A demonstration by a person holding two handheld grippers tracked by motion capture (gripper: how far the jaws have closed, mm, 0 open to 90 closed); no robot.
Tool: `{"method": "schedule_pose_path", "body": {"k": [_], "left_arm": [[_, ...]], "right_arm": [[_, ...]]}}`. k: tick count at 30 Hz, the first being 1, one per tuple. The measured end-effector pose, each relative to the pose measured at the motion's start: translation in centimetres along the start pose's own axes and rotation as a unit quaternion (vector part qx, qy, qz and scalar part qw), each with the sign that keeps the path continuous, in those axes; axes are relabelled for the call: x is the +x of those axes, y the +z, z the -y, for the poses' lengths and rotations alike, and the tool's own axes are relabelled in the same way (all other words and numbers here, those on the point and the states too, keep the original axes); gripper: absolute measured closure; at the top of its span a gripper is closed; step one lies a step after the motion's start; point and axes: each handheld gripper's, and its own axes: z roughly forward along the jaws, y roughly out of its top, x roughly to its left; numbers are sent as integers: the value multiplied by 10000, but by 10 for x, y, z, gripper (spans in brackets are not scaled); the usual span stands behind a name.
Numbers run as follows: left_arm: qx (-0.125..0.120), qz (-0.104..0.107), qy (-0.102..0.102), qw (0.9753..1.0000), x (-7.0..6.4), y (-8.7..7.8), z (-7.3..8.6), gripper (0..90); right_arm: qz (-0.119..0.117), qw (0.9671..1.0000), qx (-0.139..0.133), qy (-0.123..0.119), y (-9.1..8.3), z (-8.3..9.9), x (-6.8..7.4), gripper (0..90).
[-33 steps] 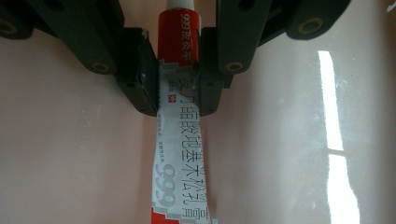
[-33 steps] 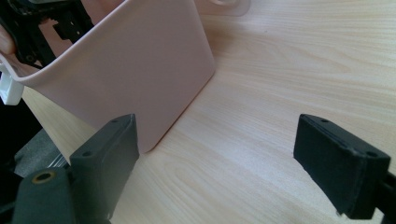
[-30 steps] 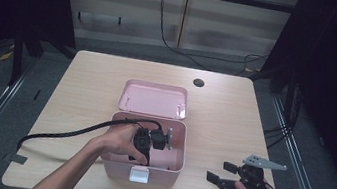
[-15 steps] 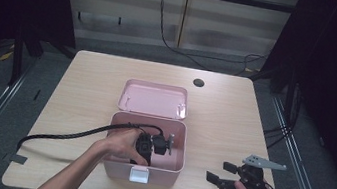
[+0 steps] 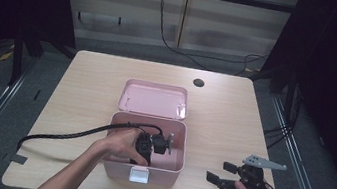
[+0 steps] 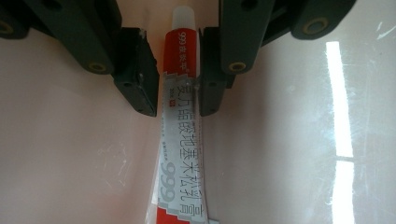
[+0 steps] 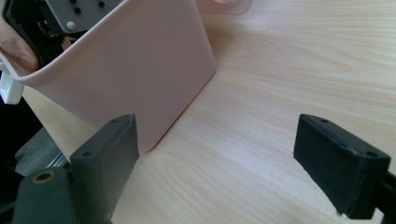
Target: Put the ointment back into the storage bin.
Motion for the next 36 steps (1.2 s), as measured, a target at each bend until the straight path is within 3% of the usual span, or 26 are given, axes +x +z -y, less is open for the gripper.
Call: {"method": "schedule_pose_path", "body": {"k": [8, 9, 14, 20, 22, 24, 26, 36], "left_arm": [[-42, -140, -162, 9998, 2, -4, 0, 599], [-140, -148, -303, 9993, 3, -7, 1, 563], [-422, -77, -514, 9978, 7, -12, 8, 524], [-764, -255, -528, 9954, 3, -28, 13, 507], [-1063, -253, -587, 9923, 4, -39, 16, 503], [-1072, -207, -556, 9925, 3, -43, 16, 492], [-1220, -292, -542, 9906, 1, -49, 19, 491], [-1347, -531, -491, 9882, -10, -62, 25, 508]], "right_arm": [[-6, 10000, 7, -16, 0, 0, 0, 137], [-3, 10000, 8, -17, 0, 0, 0, 137], [-6, 10000, 8, -18, 0, 0, 0, 137], [-2, 10000, 17, 5, 1, 0, 0, 137], [-14, 10000, 20, 1, 1, 0, 1, 138], [-6, 10000, 23, 1, 1, 0, 1, 137], [-1, 10000, 2, -4, 1, 0, 0, 137], [-24, 10000, 20, -2, 1, 0, 0, 137]]}}
